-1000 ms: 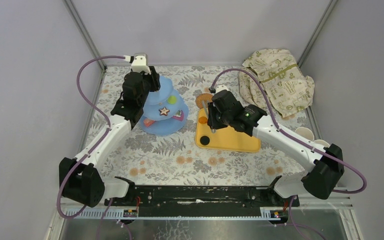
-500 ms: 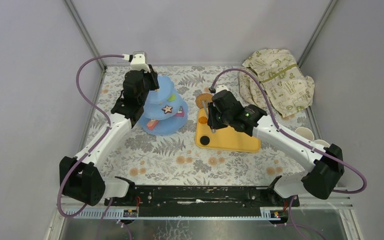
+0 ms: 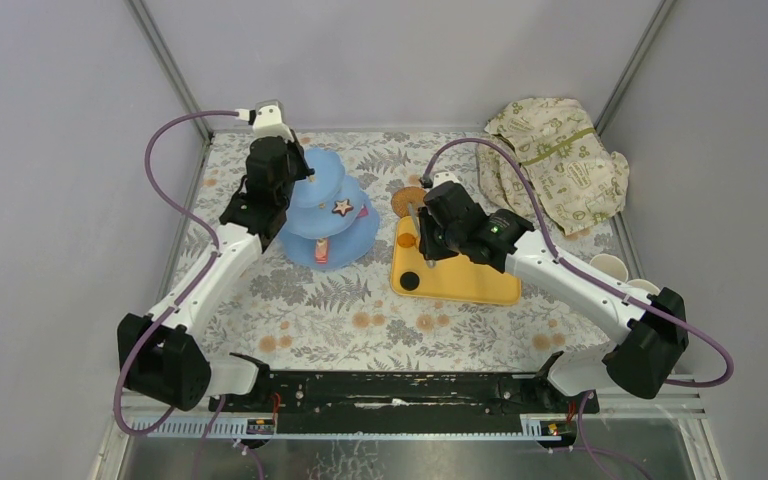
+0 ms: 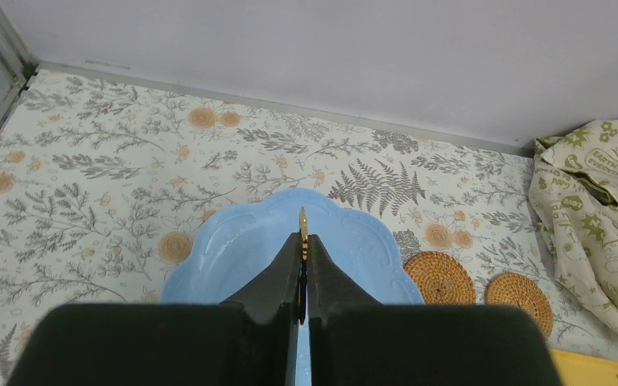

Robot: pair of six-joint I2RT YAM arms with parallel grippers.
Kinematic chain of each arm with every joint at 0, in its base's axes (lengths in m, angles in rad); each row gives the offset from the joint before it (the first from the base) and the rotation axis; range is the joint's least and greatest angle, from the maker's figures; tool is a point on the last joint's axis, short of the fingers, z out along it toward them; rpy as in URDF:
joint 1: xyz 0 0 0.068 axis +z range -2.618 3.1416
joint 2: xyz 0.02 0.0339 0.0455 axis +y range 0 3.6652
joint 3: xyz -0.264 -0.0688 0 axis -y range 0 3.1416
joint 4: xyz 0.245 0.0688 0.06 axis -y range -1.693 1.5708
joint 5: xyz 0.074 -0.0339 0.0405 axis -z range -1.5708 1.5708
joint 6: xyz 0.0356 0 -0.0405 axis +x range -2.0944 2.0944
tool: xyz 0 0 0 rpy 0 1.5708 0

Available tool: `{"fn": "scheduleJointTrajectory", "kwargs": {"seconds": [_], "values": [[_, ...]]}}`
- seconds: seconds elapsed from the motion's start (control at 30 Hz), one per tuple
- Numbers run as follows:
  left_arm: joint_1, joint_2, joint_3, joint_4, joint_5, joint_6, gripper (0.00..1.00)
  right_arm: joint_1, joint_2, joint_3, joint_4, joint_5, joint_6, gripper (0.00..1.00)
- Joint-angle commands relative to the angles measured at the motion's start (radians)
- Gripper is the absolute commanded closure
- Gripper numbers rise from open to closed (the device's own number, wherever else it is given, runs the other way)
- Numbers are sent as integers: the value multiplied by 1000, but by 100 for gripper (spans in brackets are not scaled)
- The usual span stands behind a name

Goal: Serve the afternoon tea
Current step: Adjust the desert table at the center of the board, then pick up the desert from the tray.

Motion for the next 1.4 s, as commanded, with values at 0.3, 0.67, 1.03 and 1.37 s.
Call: {"fn": "scheduleJointTrajectory", "kwargs": {"seconds": [0.3, 0.67, 1.03, 1.37], "values": [[-76, 84, 159, -164, -167, -100, 99, -3, -18, -3, -39, 35, -29, 76], [-152, 207, 321, -320, -365, -74, 91, -3, -30, -26, -43, 32, -27, 76], [-165, 180, 294, -298, -369, -84, 40, -4, -37, -44, -47, 32, -26, 76], [-200, 136, 298, -271, -359, -86, 24, -4, -19, -77, -85, 32, -21, 76]]}}
